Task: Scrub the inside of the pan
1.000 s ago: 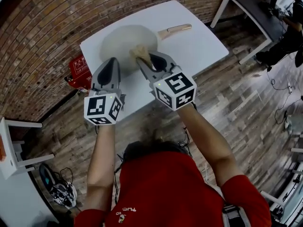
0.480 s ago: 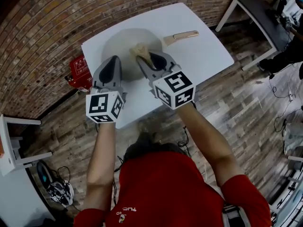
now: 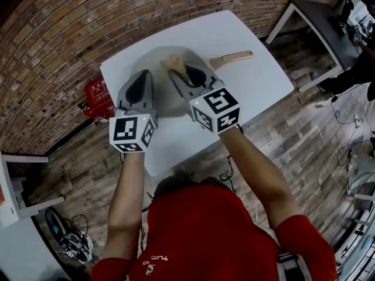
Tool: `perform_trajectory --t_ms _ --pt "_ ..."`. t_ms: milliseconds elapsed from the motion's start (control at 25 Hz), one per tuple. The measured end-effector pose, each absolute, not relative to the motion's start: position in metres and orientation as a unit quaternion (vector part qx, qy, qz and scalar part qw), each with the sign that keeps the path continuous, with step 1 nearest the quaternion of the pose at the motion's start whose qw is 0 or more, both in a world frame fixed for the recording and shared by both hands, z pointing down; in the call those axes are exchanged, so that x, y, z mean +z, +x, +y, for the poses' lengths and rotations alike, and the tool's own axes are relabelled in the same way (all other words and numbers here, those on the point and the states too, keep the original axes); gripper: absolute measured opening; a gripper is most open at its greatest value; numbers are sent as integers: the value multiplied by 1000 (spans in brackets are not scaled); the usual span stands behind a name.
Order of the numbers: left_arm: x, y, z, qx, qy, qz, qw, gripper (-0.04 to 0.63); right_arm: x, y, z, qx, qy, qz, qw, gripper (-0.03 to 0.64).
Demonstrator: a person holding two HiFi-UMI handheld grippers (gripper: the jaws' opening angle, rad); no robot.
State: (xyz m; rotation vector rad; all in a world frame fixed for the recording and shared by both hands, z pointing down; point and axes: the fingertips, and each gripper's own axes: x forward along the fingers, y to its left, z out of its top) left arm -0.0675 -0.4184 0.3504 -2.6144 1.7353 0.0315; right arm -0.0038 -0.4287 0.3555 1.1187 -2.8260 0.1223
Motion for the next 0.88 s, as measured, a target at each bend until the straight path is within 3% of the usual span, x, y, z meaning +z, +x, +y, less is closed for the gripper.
perform_trajectory --t_ms 400,880 --pt "361 -92 -463 13 -839 544 -8 14 378 -32 -472 46 376 -922 85 87" --pt "389 -95 -487 -4 -840 542 -35 14 436 -46 -505 58 356 -910 207 87"
